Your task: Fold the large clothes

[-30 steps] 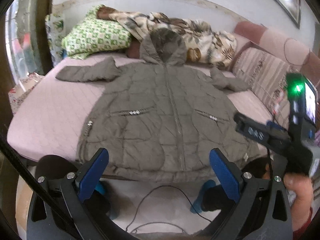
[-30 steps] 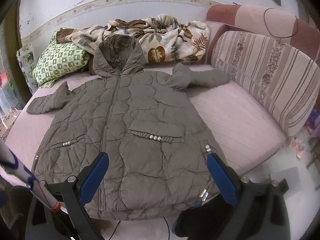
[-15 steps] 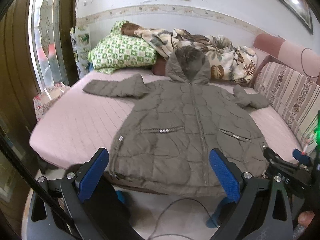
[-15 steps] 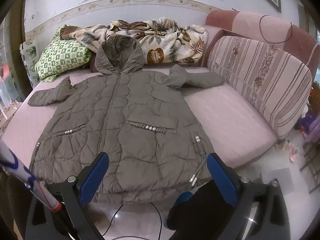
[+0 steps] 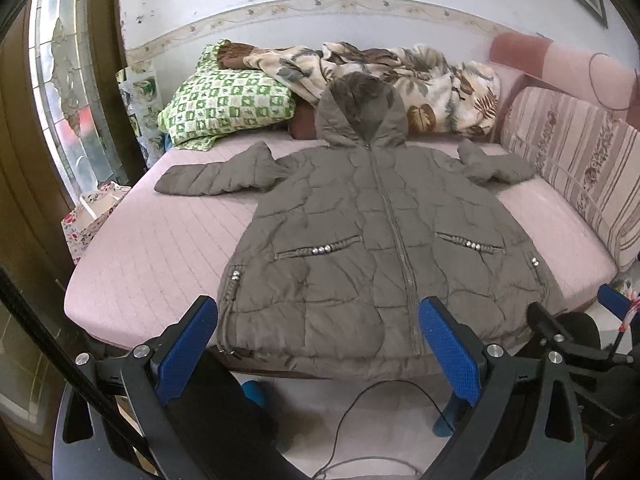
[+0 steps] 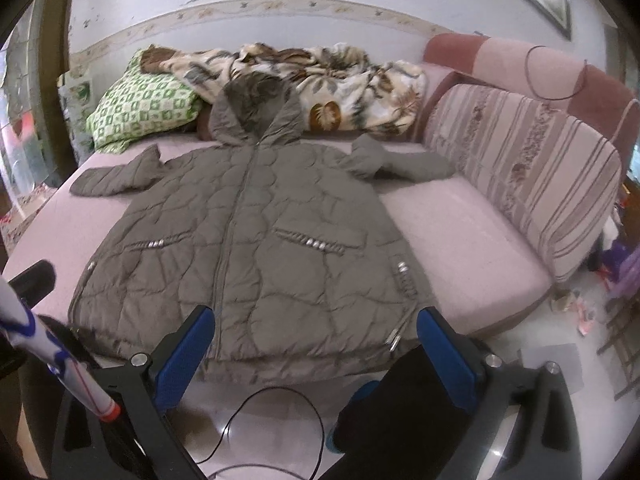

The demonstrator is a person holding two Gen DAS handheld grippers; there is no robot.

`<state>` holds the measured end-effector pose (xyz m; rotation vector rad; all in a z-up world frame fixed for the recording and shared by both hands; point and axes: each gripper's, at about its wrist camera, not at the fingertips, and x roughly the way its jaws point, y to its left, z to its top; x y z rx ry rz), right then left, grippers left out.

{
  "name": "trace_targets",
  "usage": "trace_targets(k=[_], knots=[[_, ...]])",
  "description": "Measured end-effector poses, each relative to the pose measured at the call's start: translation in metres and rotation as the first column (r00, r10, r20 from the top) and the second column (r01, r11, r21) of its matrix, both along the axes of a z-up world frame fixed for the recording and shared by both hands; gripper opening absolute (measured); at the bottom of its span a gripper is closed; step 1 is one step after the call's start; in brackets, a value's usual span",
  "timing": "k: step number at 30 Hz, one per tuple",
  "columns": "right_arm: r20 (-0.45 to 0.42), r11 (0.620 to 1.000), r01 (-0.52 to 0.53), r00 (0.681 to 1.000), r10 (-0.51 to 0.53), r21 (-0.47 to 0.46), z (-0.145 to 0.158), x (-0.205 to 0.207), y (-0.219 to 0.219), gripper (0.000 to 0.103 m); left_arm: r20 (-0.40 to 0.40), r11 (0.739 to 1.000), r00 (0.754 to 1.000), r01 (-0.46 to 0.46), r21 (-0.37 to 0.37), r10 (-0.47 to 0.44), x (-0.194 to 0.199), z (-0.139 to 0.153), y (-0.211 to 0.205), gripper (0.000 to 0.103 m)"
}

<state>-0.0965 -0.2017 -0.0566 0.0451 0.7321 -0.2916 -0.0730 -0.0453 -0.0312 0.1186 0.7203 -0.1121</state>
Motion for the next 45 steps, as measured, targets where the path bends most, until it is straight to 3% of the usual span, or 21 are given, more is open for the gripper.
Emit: trace_targets(k=[11,32,45], knots=[[-0.028,0.999,-0.034,0.999,0.034,0.017,-0.014,0.006,0.006,0.102,-0.044,1.0,0.999,-0.022,-0.002,0.022,0.013,-0.016,0.002,0.1],[-0.154,0.996,-0.084,0.985,0.077,-0.04,-0.04,0.042,0.03,0.102,-0.139,0.998,0.989,-0.057,-0.037,0.052,0.048,-0.048,0.03,0.1],[-0.196,0.997,-0.075,0.978,0.069,-0.025,-0.046,0.067,0.029,0.102,-0.14,0.992,0.983,-0.124,-0.017,0.121,0.078,-0.054,0.06,0.1]])
